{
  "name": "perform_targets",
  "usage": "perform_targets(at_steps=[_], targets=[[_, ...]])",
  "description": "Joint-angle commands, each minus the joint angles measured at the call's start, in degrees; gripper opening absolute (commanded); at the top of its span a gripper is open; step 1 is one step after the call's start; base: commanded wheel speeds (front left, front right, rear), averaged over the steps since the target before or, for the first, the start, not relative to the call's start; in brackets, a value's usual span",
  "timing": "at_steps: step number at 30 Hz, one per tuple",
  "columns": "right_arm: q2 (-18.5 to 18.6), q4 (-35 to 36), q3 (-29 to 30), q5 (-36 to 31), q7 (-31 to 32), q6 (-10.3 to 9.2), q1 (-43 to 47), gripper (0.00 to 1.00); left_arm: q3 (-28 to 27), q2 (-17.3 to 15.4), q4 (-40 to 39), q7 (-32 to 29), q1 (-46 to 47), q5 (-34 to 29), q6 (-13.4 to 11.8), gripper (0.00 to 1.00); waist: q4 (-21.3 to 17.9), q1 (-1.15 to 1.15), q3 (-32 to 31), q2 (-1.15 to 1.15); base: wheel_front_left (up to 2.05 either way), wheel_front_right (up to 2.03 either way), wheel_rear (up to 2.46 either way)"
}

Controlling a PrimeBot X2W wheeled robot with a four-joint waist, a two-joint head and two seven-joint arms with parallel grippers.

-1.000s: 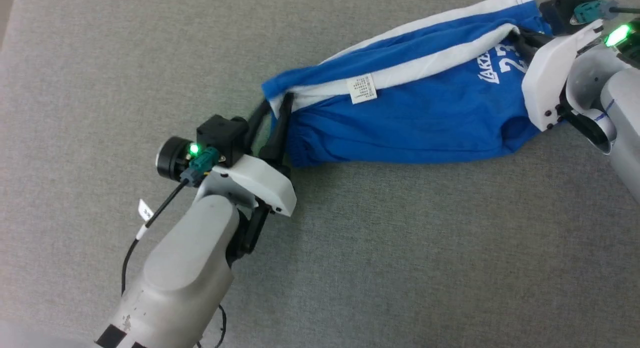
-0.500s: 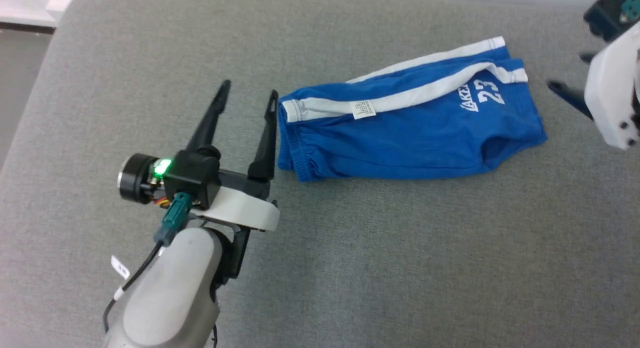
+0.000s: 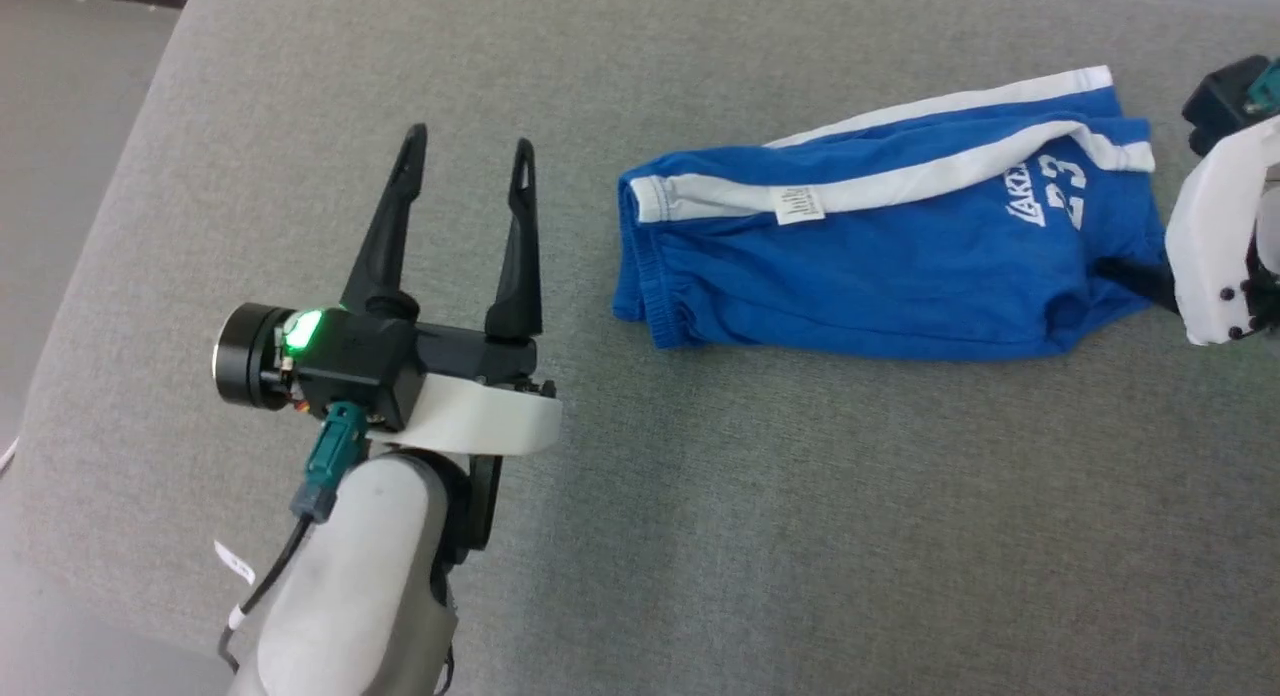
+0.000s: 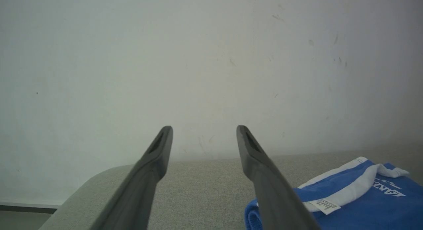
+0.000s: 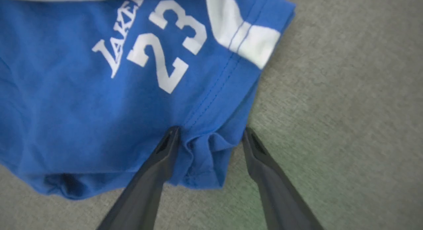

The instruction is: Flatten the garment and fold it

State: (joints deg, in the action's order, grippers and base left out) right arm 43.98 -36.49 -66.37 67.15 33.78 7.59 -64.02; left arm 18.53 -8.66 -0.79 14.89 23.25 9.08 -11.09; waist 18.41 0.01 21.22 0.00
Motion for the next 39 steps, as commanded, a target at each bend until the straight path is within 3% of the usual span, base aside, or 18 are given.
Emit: perform_targets(at_steps=[1, 5, 6, 7, 10, 14, 20, 26, 29, 35, 39], targets=[[-0.86, -0.45, -0.31, 0.22, -0.2, -0.1, 1.36, 1.0, -0.61, 0.42, 0.35, 0.1, -0.72, -0.6, 0.57, 1.0, 0.99, -0.01, 0.94, 0.0, 0.0, 0.0, 0.0], [-2.12, -1.59, -2.14, -0.18, -0.68, -0.1, 3.63, 1.0, -1.87, 0.45, 1.69, 0.1, -0.06, -1.46, 2.61, 1.0, 0.56, -0.01, 0.26, 0.0, 0.0, 0.0, 0.0], [-2.21, -1.87, -2.3, -0.56, -1.53, -0.1, 3.63, 0.16, -2.03, 0.26, 2.25, 0.1, 0.29, -1.52, 3.37, 1.0, 0.32, -0.01, -0.12, 0.0, 0.0, 0.0, 0.0], [-2.3, -2.25, -2.31, -0.78, -2.54, -0.1, 3.58, 0.0, -2.4, 0.17, 2.7, 0.1, 0.86, -1.29, 4.09, 1.0, 0.06, -0.01, -0.59, 0.0, 0.0, 0.0, 0.0], [-2.44, -3.25, -2.33, -1.18, -5.31, -0.1, 3.27, 0.0, -2.75, -1.29, 6.03, 0.09, 3.31, -0.78, 7.02, 1.0, -0.73, -0.01, -2.33, 0.0, 0.0, 0.0, 0.0], [-2.47, -3.22, -2.57, -1.19, -8.69, -0.1, 3.08, 0.0, -2.4, -3.35, 11.29, -5.49, 9.88, 1.49, 11.95, 1.0, -1.7, -0.01, -4.53, 0.0, 0.0, 0.0, 0.0], [-2.83, -1.0, -3.47, -0.6, -11.71, -0.1, 3.5, 0.0, 1.45, -6.27, 17.6, -23.02, 18.75, 6.22, 17.63, 1.0, -3.54, -0.01, -6.19, 0.0, 0.0, 0.0, 0.0], [-2.98, 0.4, -4.64, -0.81, -13.14, -0.1, 3.05, 0.0, 12.6, -8.24, 21.9, -39.74, 23.52, 15.29, 18.54, 1.0, -5.1, -0.01, -5.41, 0.0, 0.0, 0.0, 0.0], [-3.57, 0.77, -5.15, -1.31, -13.54, -0.1, 2.34, 0.0, 17.75, -9.51, 23.41, -45.18, 25.11, 21.42, 18.55, 1.0, -5.97, -0.01, -4.52, 0.0, 0.0, 0.0, 0.0], [-5.23, 1.23, -5.95, -2.4, -14.26, -0.1, 0.99, 0.0, 27.12, -11.94, 28.49, -50.24, 27.79, 25.73, 18.57, 1.0, -7.82, -0.01, -2.87, 0.0, 0.0, 0.0, 0.0], [-6.32, 1.58, -6.36, -3.07, -14.44, -0.1, 0.38, 0.0, 30.55, -11.5, 33.42, -51.36, 28.19, 28.58, 18.57, 1.0, -9.12, -0.01, -2.15, 0.0, 0.0, 0.0, 0.0]])
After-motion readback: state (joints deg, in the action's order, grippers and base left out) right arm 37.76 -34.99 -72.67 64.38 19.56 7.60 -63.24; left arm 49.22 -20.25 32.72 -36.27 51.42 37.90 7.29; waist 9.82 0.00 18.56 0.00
